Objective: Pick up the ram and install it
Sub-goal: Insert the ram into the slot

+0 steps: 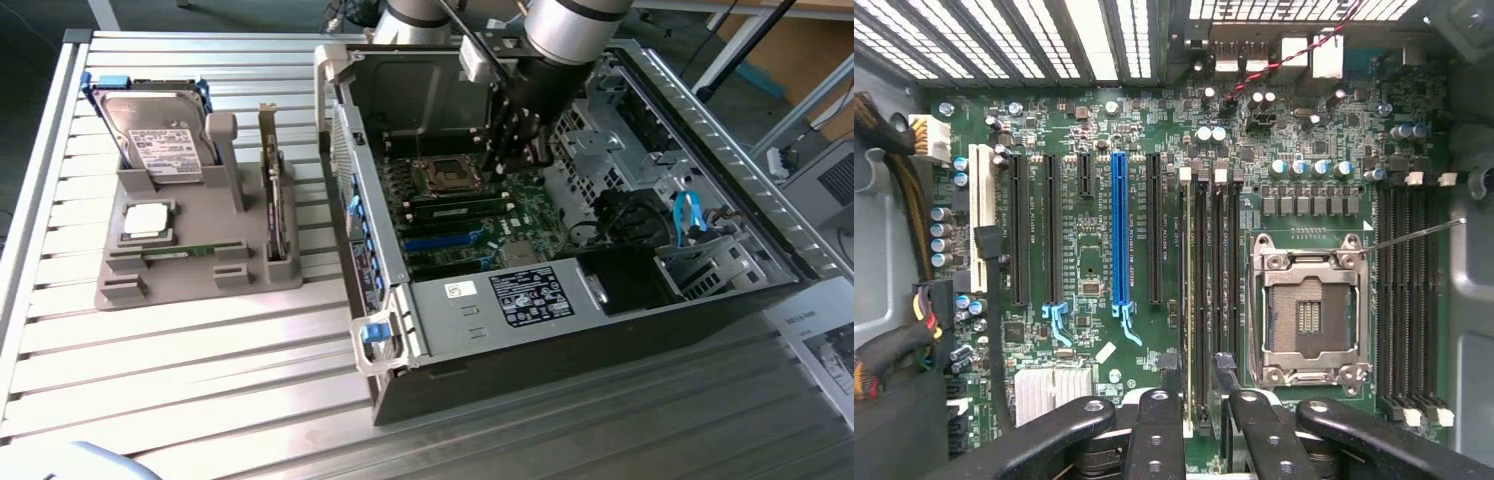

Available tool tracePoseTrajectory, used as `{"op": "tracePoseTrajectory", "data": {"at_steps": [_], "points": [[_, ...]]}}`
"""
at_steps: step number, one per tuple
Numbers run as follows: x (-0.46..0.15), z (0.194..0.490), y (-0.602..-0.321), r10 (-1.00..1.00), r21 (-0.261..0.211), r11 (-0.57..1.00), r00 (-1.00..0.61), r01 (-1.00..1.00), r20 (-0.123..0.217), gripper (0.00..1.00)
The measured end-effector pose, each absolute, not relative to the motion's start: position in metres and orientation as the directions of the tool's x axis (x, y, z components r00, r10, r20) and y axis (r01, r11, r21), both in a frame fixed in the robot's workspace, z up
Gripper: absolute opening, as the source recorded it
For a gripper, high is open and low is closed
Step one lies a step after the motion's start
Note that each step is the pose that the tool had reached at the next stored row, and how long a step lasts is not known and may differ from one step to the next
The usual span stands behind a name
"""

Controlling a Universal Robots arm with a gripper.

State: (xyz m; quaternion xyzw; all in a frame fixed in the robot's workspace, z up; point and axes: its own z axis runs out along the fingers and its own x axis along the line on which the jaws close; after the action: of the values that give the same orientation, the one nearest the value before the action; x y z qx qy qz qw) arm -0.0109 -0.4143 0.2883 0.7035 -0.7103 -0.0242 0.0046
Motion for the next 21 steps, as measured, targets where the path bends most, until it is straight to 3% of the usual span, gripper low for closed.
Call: {"op": "tracePoseTrajectory", "data": {"at_steps": [21], "points": [[-0.011,0.322,-0.414,-1.0,0.041,0.009,-0.01,-0.999,-0.028,0.25]]}}
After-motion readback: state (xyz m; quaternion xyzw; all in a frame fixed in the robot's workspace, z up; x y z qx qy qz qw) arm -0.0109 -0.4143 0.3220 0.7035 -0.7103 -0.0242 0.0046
